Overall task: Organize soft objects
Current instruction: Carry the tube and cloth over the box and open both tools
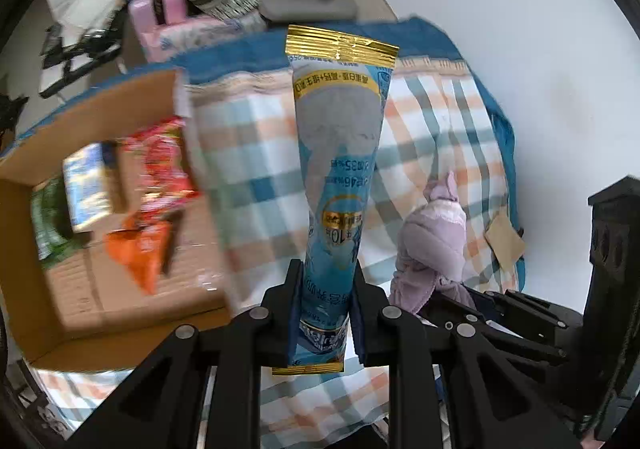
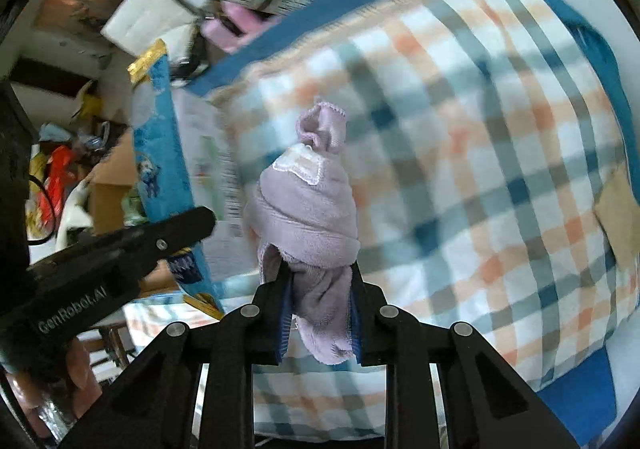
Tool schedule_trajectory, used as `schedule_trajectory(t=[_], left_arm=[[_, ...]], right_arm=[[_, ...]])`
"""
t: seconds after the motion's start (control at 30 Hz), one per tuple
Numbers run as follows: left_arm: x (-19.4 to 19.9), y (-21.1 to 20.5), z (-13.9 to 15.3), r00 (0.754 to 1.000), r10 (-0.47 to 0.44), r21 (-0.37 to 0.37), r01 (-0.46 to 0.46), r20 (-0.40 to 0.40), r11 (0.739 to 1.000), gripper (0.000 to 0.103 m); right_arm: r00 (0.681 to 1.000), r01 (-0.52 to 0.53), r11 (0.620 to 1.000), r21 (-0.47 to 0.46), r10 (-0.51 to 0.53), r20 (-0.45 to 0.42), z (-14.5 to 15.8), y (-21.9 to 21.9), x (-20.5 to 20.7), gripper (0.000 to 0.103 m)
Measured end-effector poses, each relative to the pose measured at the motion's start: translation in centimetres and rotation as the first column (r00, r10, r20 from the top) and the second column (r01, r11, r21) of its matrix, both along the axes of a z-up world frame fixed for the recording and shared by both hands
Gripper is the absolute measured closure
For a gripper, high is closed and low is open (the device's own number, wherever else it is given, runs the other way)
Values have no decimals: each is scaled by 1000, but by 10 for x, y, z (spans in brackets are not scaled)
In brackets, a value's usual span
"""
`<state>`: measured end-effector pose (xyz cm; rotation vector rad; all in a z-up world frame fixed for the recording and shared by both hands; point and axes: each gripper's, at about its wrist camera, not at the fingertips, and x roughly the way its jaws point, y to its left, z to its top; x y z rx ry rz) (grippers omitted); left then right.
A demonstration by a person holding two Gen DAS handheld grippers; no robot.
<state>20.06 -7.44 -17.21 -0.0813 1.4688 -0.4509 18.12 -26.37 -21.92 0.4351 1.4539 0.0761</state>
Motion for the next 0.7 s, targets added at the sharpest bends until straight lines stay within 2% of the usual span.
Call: schedule_trajectory(t=[0.2,0.33,0.53,0.7], left_arm=[[12,89,22,994,96,32,-98,53,995,85],[18,153,14,980,193,66,-196,51,978,85],[22,227,-28,954,298,104,-293,-33,950,85],[26,259,-72,931,339,110,-326,-132,939,85]], right_arm=[[987,-139,990,18,137,82,35,101,18,78],[973,-213,976,34,209,93,39,163,30,78],[953,-295,955,31,292,74,27,240,47,78],[940,-341,940,20,340,29,-2,290,57,78]])
